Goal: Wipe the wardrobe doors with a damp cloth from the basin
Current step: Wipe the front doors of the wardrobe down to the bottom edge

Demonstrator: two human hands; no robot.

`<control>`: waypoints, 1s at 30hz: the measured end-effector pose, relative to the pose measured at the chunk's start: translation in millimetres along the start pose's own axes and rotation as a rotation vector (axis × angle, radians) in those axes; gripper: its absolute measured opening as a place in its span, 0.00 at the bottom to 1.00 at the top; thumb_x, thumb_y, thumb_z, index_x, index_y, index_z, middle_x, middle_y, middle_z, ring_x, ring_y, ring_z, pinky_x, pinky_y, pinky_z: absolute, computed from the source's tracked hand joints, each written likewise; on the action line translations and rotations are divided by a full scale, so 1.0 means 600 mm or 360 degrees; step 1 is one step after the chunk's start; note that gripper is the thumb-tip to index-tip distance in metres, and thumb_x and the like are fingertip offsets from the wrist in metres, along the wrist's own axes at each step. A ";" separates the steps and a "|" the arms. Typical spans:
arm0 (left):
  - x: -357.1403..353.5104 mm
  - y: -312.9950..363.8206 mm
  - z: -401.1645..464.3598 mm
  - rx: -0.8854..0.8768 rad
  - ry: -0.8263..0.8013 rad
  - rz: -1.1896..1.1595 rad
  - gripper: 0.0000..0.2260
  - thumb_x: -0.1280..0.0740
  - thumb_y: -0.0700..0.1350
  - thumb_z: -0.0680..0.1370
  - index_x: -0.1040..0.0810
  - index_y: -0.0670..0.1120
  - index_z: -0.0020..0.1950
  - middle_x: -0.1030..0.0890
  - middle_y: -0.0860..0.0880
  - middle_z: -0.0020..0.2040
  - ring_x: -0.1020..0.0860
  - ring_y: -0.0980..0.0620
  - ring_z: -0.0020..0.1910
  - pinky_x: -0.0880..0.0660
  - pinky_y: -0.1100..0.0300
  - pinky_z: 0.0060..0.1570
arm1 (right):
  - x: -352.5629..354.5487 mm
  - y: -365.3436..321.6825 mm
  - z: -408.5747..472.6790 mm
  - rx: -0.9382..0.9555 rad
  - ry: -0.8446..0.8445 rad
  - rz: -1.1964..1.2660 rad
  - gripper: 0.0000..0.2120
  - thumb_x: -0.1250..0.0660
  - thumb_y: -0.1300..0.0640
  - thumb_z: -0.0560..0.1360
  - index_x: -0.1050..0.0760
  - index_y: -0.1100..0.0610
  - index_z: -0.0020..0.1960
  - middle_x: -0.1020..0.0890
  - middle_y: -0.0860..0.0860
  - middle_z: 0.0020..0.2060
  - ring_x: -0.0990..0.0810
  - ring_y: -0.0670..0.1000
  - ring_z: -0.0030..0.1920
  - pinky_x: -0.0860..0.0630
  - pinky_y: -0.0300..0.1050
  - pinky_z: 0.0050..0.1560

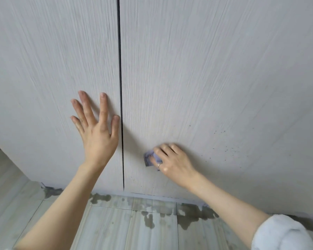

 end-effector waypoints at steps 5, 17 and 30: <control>-0.014 0.020 -0.009 0.0181 0.0066 -0.0108 0.29 0.44 0.43 0.82 0.56 0.53 0.77 0.63 0.41 0.77 0.65 0.38 0.74 0.59 0.34 0.68 | 0.068 0.100 0.039 -0.0388 0.0409 0.0130 0.14 0.41 0.65 0.76 0.18 0.56 0.53 0.18 0.57 0.45 0.26 0.57 0.45 0.31 0.49 0.41; -0.057 0.009 -0.053 0.0267 0.0041 -0.0097 0.27 0.46 0.50 0.82 0.57 0.55 0.77 0.65 0.43 0.76 0.66 0.41 0.74 0.60 0.34 0.68 | 0.042 0.092 -0.067 -0.0291 0.0207 0.0101 0.15 0.40 0.65 0.73 0.17 0.56 0.50 0.18 0.57 0.45 0.20 0.57 0.43 0.26 0.45 0.40; -0.047 0.010 -0.060 0.0217 0.0022 -0.0100 0.28 0.44 0.45 0.82 0.56 0.53 0.77 0.63 0.41 0.77 0.64 0.39 0.75 0.57 0.33 0.67 | 0.057 0.155 -0.185 -0.0241 0.0068 -0.0055 0.17 0.37 0.71 0.70 0.17 0.56 0.52 0.18 0.59 0.43 0.20 0.58 0.42 0.26 0.47 0.40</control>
Point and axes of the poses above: each hand's wrist, its own z-axis towards the middle knuckle, its own x-axis out of the back of the hand, y = z × x, the point moved 5 cm from there along z, towards the middle knuckle
